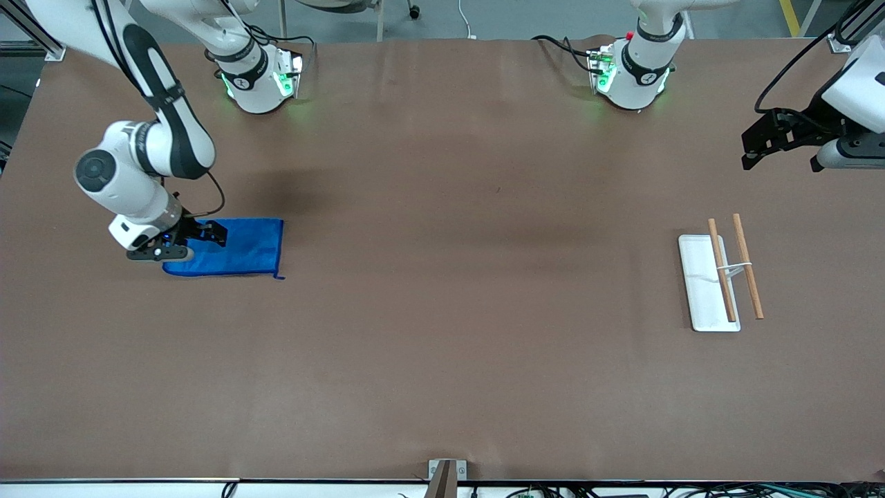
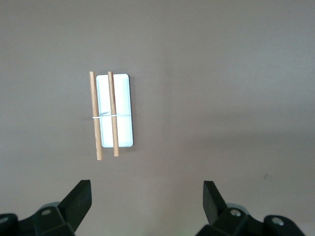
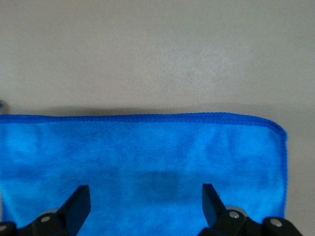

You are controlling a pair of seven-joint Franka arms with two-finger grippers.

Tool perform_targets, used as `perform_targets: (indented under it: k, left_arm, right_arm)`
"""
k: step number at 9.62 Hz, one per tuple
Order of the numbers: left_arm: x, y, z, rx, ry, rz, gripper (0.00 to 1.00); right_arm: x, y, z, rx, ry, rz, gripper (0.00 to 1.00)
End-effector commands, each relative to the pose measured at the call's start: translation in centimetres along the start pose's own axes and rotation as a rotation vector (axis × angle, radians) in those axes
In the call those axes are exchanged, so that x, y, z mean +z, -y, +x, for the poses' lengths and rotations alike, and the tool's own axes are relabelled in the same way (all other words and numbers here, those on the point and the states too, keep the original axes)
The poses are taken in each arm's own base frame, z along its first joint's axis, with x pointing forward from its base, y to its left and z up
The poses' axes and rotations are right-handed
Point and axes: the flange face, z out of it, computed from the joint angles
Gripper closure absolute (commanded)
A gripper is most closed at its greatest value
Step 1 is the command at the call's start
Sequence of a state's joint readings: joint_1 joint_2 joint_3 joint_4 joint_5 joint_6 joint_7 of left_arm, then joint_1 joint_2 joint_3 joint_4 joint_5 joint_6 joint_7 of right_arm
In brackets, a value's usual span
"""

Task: Right arm passes towel to left arm to hang
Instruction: 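Grasp the towel edge with the right gripper and lift it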

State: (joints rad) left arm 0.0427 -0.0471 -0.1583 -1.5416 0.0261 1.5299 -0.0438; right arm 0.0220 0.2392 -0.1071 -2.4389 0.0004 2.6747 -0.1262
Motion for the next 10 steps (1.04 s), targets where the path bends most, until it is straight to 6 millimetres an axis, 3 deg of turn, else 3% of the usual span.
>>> perform_targets:
  k: [1, 4, 7, 8, 9, 10]
  left_arm:
    - [1.5, -0.1, 0.4, -0.004, 0.039, 0.008, 0.00]
    - [1.7, -0.2, 0.6, -0.005, 0.041, 0.007, 0.00]
    - [1.8, 0.0, 0.7, -0.007, 0.042, 0.004, 0.00]
    - [1.8, -0.1, 0.7, -0.005, 0.042, 0.010, 0.00]
    - [1.8, -0.1, 0.7, -0.005, 0.042, 0.004, 0.00]
    - [1.8, -0.1, 0.7, -0.005, 0.042, 0.009, 0.00]
  right_arm:
    - [1.7, 0.1, -1.1, -0.023, 0.020, -0.004, 0.00]
    - [3.4, -0.4, -1.9, -0.016, -0.005, -0.010, 0.02]
    - [4.1, -0.3, -2.1, -0.016, 0.007, -0.010, 0.23]
    - [4.2, -0.3, -2.1, -0.016, 0.010, -0.009, 0.37]
    - [4.2, -0.2, -2.2, -0.010, 0.018, -0.007, 0.74]
    - [4.1, -0.3, -2.2, -0.001, 0.026, -0.004, 0.97]
